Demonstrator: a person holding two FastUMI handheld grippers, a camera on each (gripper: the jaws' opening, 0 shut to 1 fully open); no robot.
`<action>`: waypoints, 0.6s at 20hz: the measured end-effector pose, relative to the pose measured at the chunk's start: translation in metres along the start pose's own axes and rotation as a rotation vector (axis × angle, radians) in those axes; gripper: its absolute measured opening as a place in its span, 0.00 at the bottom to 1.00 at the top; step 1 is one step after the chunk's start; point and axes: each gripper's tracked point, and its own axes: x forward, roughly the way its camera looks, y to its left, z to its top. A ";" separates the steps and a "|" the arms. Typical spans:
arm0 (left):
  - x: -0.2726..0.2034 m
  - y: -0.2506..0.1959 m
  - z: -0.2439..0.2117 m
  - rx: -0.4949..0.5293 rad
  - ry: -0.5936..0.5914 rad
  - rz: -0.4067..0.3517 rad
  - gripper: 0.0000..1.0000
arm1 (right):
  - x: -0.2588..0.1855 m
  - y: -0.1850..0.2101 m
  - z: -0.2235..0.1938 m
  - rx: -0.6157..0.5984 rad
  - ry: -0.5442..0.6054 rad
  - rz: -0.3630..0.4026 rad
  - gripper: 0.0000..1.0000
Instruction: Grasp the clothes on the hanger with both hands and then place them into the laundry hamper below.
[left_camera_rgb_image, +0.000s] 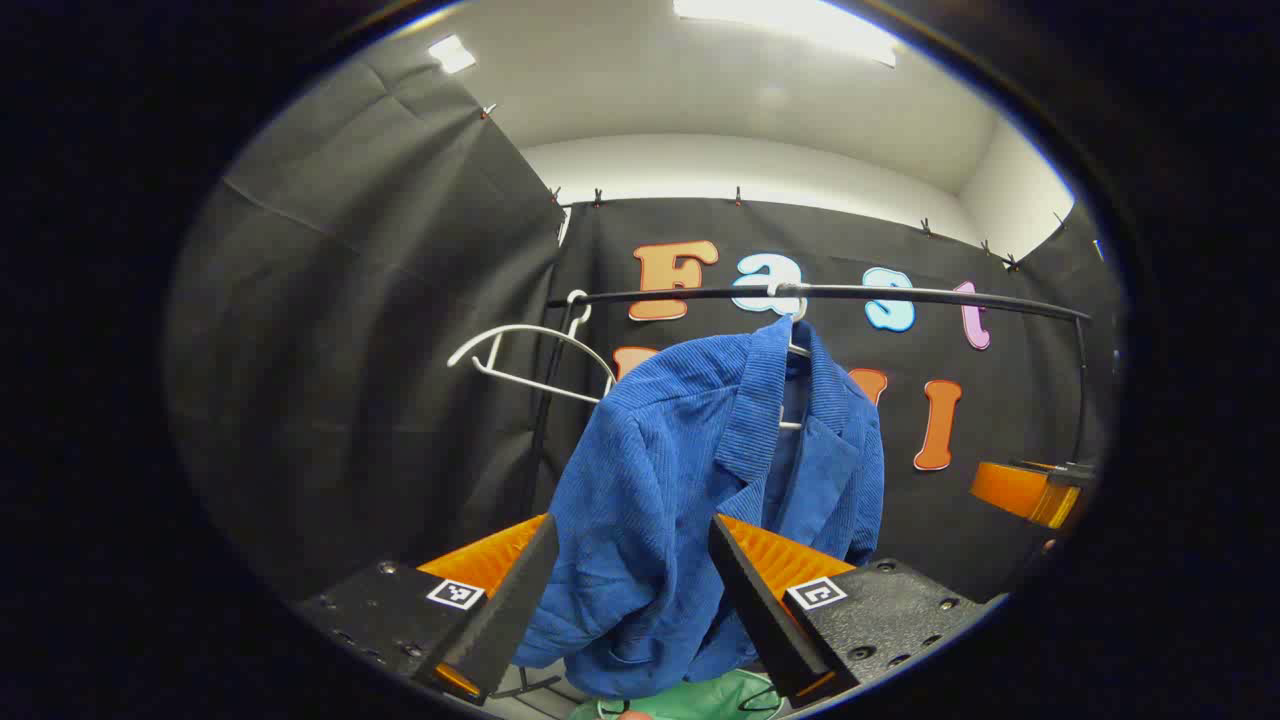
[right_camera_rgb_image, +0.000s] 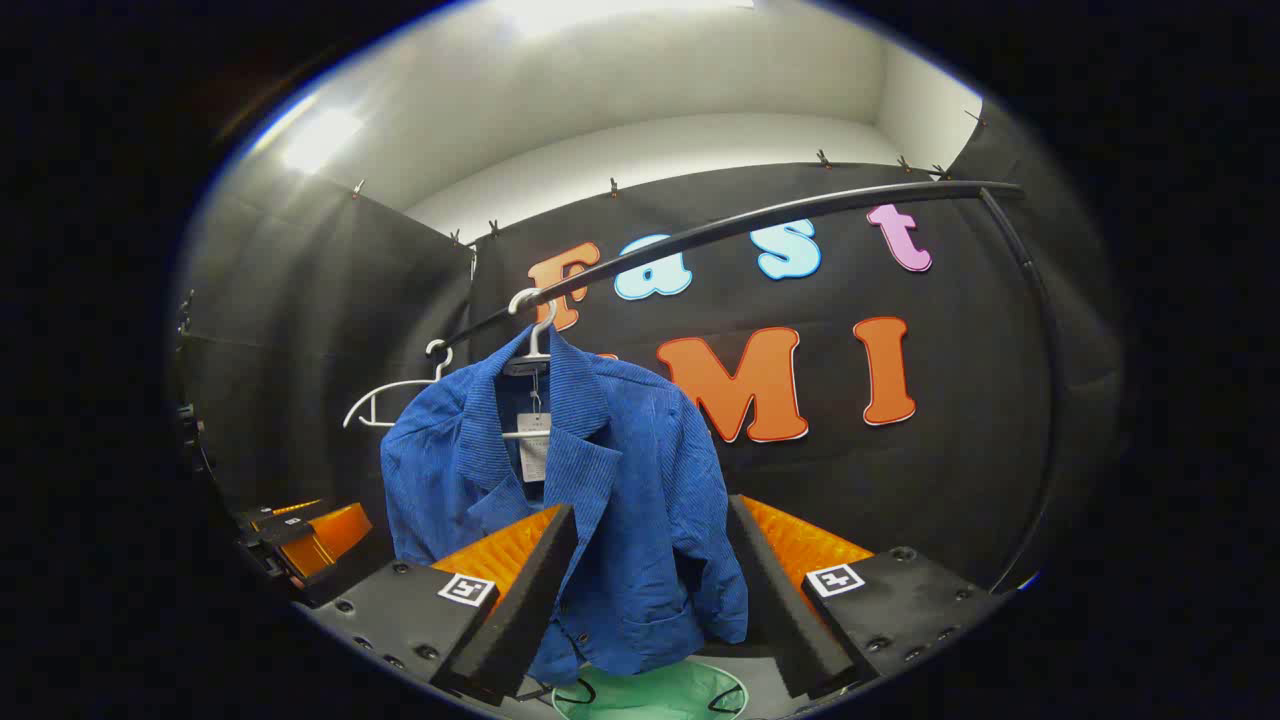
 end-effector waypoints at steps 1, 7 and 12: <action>0.003 -0.001 0.002 0.001 -0.009 -0.013 0.92 | 0.002 0.001 -0.001 -0.003 -0.005 -0.005 0.97; 0.006 -0.001 -0.005 0.016 -0.010 -0.015 0.95 | 0.003 0.014 -0.012 -0.027 0.016 0.030 0.98; 0.005 -0.006 -0.012 0.004 0.007 -0.027 0.95 | -0.001 0.009 -0.005 -0.041 -0.011 0.015 0.98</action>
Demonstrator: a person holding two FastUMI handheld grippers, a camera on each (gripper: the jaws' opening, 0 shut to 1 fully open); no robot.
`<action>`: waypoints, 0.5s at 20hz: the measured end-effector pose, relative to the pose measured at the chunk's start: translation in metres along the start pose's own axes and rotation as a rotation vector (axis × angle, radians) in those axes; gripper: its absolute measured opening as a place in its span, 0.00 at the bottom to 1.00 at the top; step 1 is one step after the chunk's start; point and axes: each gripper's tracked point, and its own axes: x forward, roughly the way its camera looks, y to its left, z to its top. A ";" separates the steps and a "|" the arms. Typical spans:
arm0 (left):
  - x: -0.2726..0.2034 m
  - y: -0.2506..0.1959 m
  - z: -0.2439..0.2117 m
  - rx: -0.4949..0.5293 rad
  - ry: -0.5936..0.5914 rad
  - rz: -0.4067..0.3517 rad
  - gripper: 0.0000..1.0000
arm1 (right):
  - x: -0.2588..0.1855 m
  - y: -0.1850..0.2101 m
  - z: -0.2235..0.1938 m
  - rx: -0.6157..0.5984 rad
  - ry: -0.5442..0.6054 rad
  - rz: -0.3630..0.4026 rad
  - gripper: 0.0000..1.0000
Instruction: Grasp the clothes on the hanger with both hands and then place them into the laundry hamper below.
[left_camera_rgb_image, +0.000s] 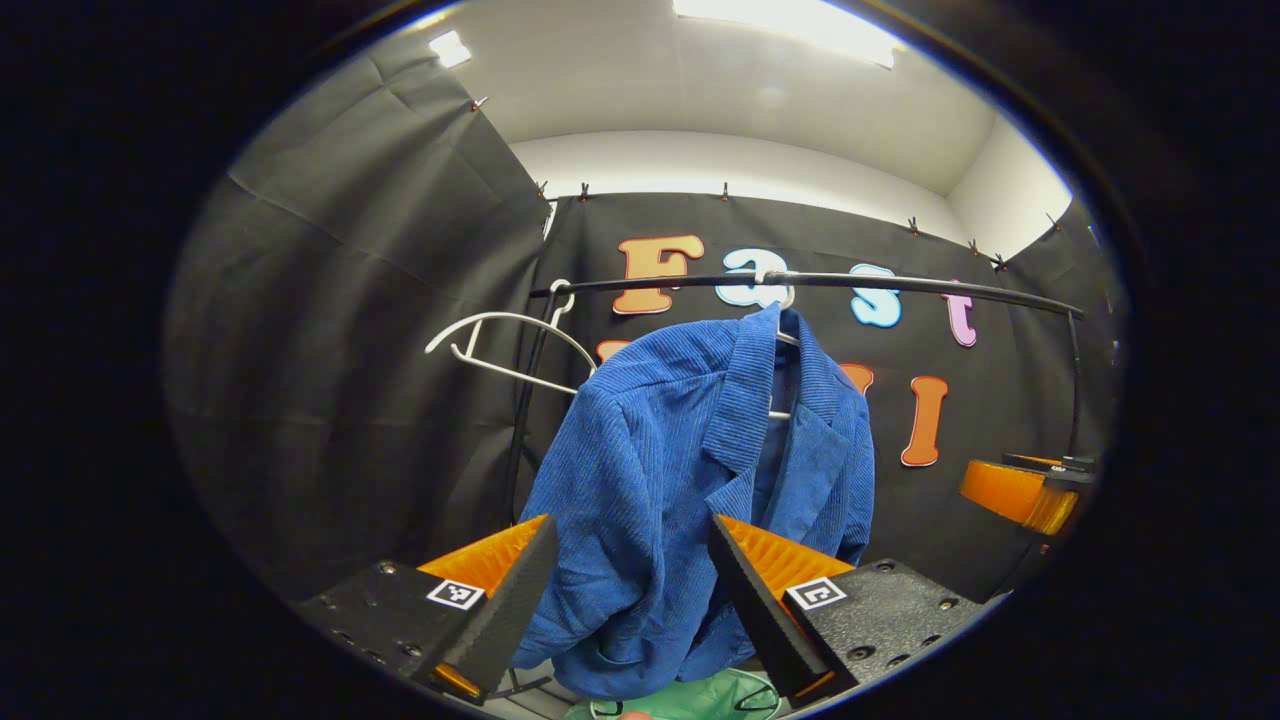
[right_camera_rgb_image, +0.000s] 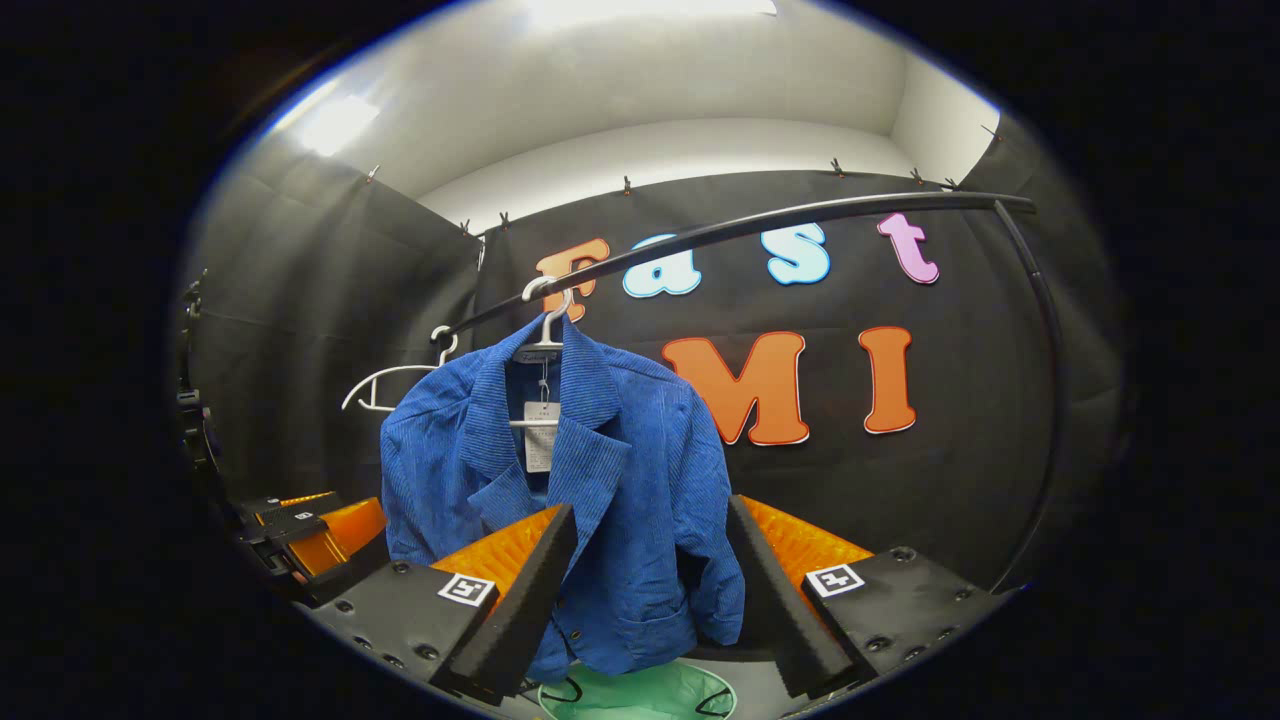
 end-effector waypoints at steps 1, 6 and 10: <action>-0.001 0.000 0.001 0.002 -0.003 0.002 0.95 | 0.000 -0.001 -0.002 0.007 0.002 -0.003 0.98; -0.001 -0.003 0.000 -0.001 -0.004 0.008 0.95 | -0.002 -0.015 -0.010 0.031 0.022 -0.026 0.98; 0.002 0.000 0.000 0.011 -0.004 0.021 0.95 | 0.005 -0.025 -0.012 0.037 0.022 -0.045 0.98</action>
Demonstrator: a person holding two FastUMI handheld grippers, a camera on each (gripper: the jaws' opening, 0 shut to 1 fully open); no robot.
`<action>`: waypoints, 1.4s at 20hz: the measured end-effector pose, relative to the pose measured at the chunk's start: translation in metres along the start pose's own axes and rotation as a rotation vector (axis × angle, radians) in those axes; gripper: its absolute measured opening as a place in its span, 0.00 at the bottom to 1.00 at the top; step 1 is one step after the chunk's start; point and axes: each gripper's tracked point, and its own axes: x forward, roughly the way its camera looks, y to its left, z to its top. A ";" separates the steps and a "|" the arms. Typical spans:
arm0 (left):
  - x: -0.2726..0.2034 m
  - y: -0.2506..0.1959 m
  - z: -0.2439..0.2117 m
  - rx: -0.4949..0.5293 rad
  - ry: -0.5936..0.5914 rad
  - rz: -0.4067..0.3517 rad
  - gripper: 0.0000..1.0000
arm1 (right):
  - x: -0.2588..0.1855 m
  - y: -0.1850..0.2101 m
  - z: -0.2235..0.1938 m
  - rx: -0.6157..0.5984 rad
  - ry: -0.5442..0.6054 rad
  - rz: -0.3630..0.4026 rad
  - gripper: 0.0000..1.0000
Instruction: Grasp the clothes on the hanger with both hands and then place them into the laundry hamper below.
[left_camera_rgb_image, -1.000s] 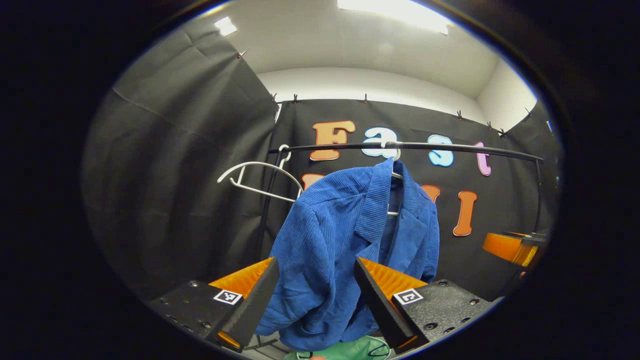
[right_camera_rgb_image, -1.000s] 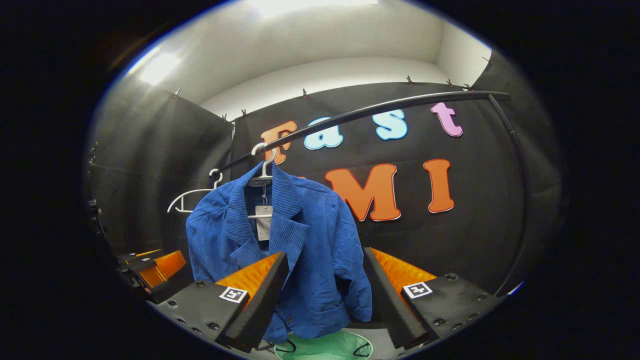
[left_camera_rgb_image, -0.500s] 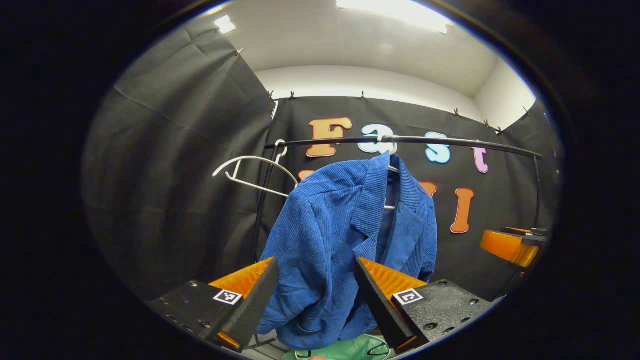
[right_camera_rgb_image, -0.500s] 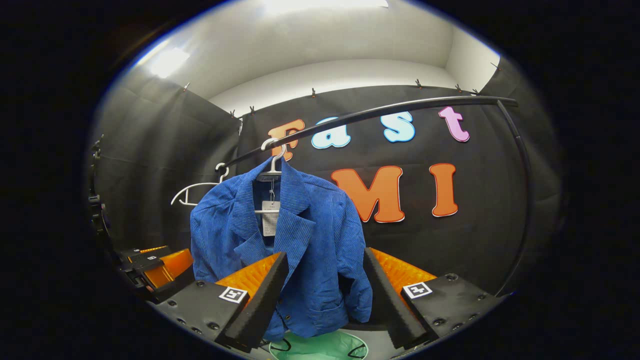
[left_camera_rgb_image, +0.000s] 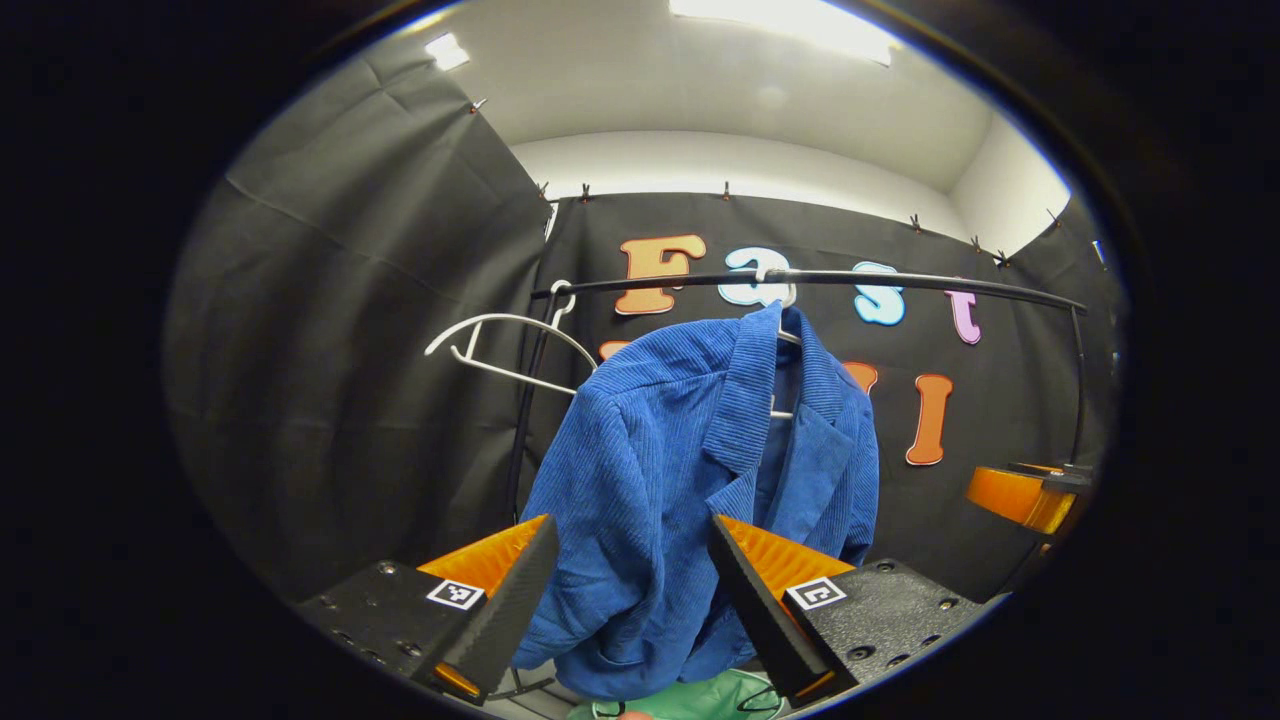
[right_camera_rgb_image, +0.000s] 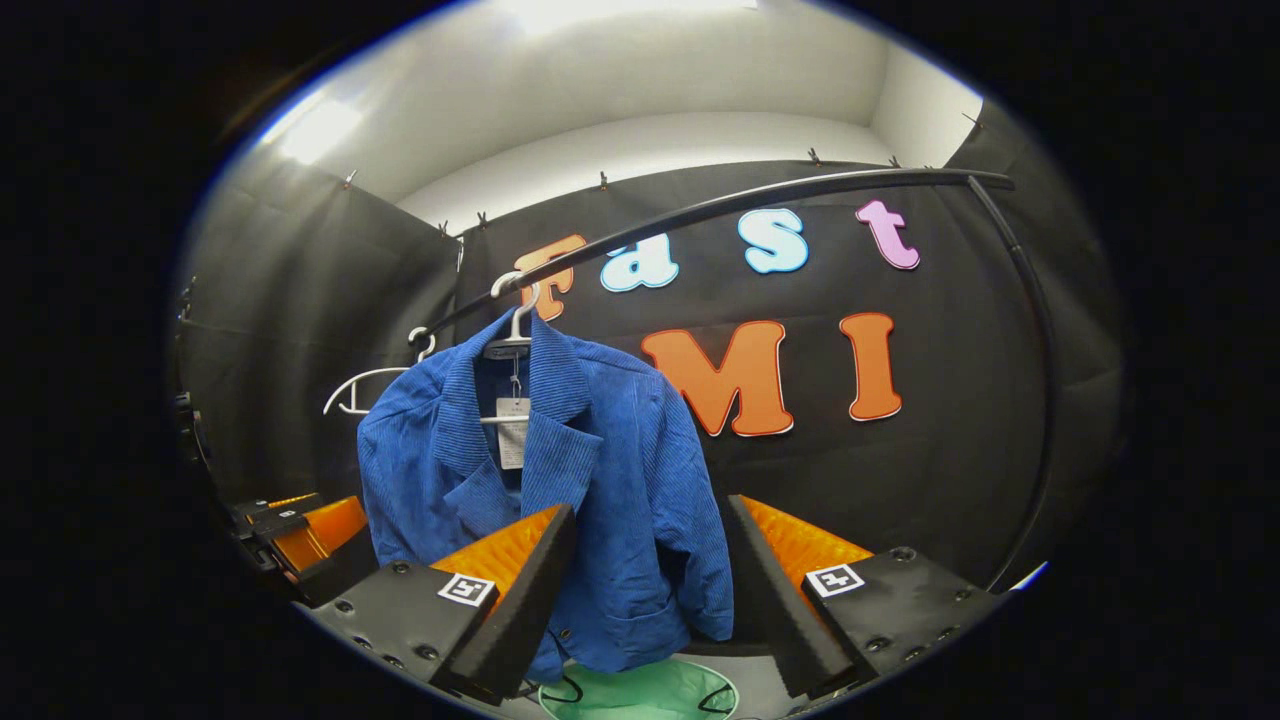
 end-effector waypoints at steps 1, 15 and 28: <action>0.001 0.001 0.000 0.002 0.000 0.000 0.95 | 0.002 -0.001 -0.001 -0.002 0.001 -0.002 0.97; 0.013 0.013 -0.004 0.012 -0.002 0.035 0.95 | 0.034 0.015 -0.005 -0.007 0.010 0.056 0.90; 0.004 0.026 -0.022 0.069 0.056 0.070 0.95 | 0.148 0.106 -0.063 0.012 0.085 0.164 0.97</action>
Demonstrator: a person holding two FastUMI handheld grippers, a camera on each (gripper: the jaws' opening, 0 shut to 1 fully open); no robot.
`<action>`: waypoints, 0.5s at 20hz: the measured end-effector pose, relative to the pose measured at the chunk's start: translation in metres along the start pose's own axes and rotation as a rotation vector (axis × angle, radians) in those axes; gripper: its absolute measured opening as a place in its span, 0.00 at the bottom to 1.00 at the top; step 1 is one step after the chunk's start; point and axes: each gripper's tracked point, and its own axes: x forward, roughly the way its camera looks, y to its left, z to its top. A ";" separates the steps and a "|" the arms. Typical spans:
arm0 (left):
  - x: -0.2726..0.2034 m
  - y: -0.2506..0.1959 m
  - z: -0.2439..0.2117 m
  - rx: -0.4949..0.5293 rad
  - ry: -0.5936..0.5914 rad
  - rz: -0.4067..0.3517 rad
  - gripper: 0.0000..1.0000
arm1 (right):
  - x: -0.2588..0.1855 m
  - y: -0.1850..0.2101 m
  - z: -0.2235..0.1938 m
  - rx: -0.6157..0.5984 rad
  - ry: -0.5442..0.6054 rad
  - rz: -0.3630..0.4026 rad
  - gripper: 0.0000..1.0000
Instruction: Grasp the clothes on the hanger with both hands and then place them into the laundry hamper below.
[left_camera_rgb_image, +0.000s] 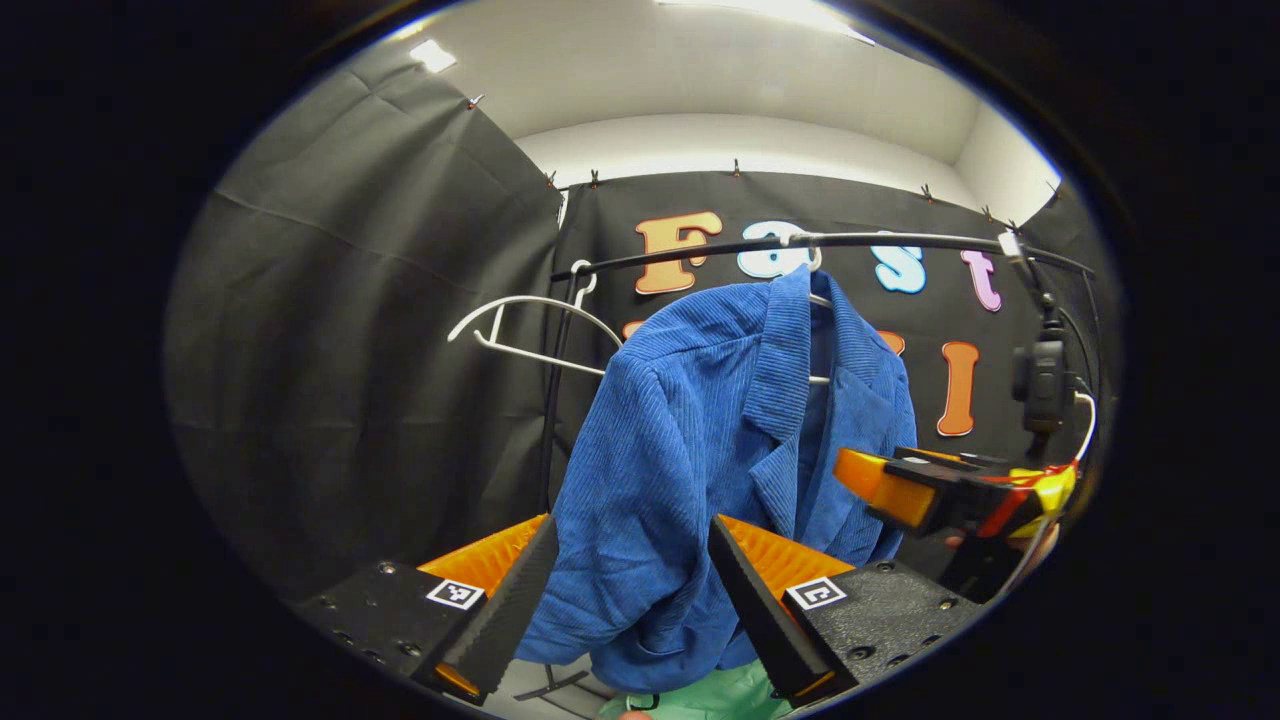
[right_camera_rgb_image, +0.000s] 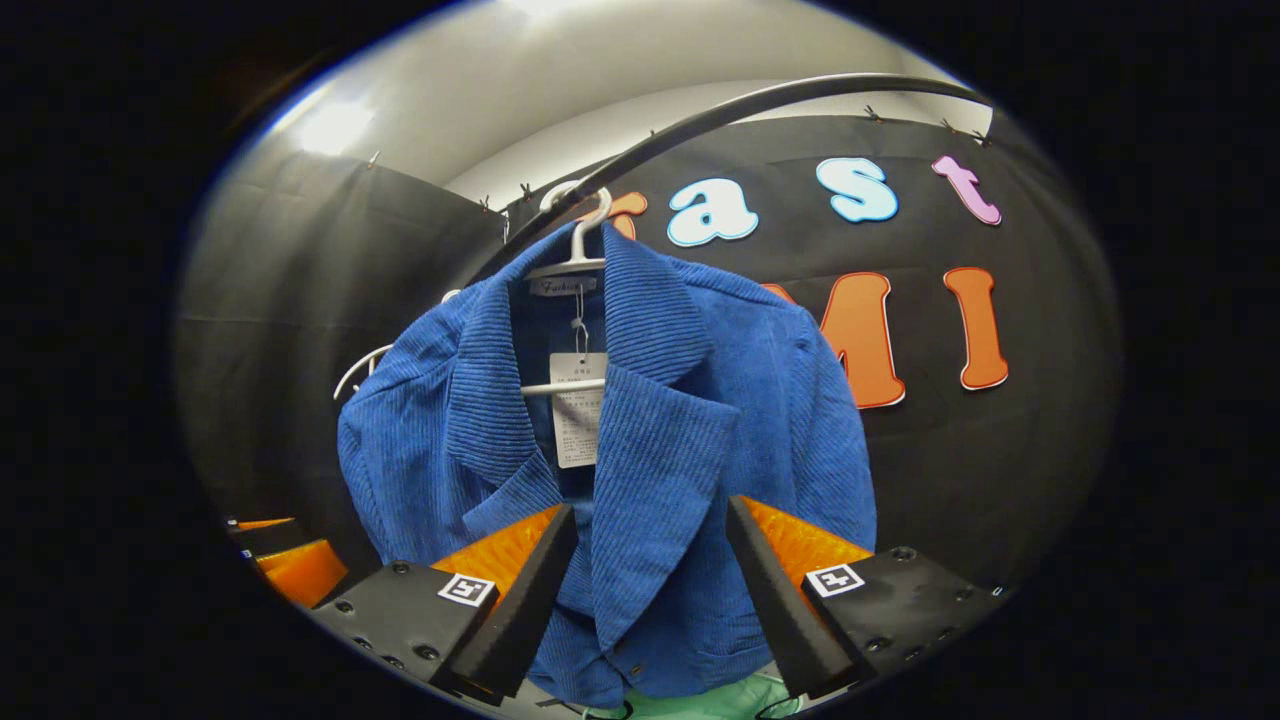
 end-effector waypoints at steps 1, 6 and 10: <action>-0.001 0.001 0.000 0.001 -0.002 0.004 0.95 | 0.010 -0.001 -0.007 -0.001 0.011 -0.034 0.97; -0.010 0.013 0.004 0.007 -0.020 0.041 0.92 | 0.050 -0.051 -0.048 0.024 0.078 -0.216 0.98; -0.020 0.013 0.007 -0.008 -0.024 0.057 0.92 | 0.047 -0.106 -0.053 0.144 0.111 -0.249 0.69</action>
